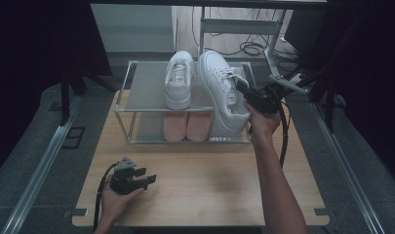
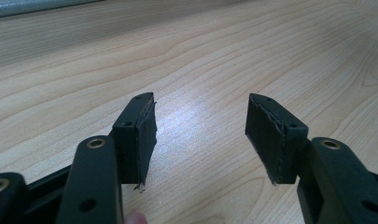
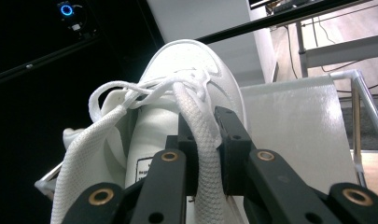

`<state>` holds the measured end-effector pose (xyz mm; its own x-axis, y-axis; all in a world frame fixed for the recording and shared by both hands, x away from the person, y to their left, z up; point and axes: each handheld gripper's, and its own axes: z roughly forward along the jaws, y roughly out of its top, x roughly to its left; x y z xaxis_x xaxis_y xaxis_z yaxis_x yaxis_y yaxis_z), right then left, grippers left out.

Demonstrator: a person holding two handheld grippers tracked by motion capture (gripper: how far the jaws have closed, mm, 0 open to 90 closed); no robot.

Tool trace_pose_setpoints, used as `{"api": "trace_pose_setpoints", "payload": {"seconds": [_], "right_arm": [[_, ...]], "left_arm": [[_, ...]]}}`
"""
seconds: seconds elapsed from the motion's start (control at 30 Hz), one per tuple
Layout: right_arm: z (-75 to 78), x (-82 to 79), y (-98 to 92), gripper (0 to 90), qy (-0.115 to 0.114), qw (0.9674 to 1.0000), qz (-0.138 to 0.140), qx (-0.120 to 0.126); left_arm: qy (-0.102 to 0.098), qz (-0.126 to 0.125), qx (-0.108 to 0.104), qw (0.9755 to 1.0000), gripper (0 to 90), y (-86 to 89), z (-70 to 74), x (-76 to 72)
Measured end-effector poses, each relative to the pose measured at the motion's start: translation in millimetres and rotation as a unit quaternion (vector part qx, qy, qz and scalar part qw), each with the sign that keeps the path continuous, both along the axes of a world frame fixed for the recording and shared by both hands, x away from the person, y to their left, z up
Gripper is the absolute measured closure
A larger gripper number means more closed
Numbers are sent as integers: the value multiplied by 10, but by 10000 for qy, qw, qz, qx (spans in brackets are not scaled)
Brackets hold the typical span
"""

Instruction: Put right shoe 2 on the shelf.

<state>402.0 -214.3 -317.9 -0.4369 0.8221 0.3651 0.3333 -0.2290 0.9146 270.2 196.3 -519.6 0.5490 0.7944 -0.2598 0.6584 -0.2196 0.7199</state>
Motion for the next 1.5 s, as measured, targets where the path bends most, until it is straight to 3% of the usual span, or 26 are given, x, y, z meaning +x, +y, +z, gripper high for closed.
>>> {"api": "trace_pose_setpoints", "payload": {"seconds": [0.23,0.43,0.57,0.7,1.23,1.5], "right_arm": [[33,129,57,813,68,9999,-109,-17],[-3,253,113,813,156,9996,-229,-3],[-50,345,140,813,273,9991,-285,136],[-49,388,173,812,288,9990,-334,94],[79,633,344,811,356,9981,-497,-11],[96,799,448,810,532,9964,-657,-30]], "left_arm": [[-40,-25,-19,10000,432,-3,24,-10],[-85,20,-51,9999,432,30,51,-14],[-80,13,-30,10000,432,23,47,-13],[-58,-31,-14,10000,432,-1,34,-11],[-67,-14,-40,10000,432,24,37,-4],[-71,9,-56,10000,432,47,39,3]]}}
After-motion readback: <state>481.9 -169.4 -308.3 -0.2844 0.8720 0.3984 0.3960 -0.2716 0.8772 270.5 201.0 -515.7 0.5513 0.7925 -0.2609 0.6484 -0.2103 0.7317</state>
